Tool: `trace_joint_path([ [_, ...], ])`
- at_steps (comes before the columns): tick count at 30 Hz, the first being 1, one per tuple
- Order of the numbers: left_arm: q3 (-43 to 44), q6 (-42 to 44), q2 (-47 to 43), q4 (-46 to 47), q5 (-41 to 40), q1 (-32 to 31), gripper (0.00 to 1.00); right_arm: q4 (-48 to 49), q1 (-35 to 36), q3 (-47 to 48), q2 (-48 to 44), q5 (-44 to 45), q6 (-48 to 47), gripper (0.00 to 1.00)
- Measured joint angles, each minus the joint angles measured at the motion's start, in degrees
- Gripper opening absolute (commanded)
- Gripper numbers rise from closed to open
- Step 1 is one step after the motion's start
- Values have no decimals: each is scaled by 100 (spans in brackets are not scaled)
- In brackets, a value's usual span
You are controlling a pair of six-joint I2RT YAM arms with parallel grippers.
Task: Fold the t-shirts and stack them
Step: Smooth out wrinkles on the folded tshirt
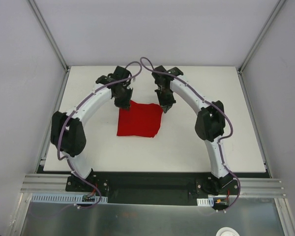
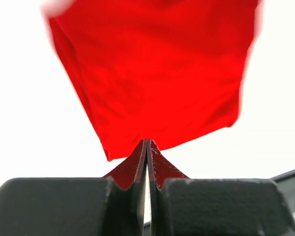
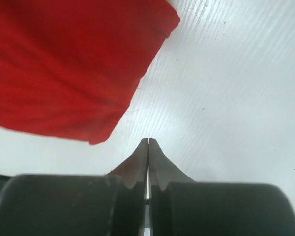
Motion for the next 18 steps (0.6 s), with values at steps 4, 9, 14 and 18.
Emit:
trace_joint_path([
  [4,702,37,-595,26,-321,22,31,96,-63,293,-396,-87,4,1],
  [9,1008,61,-140,44,-529,92,46,205,-162,428,37,-284,76,1],
  [14,992,68,1084,-90,-525,302,48,267,-376,46,614,-713,339,32],
  [18,990,98,1456,-245,-494,649,49,234,-660,-280,636,-835,417,51],
])
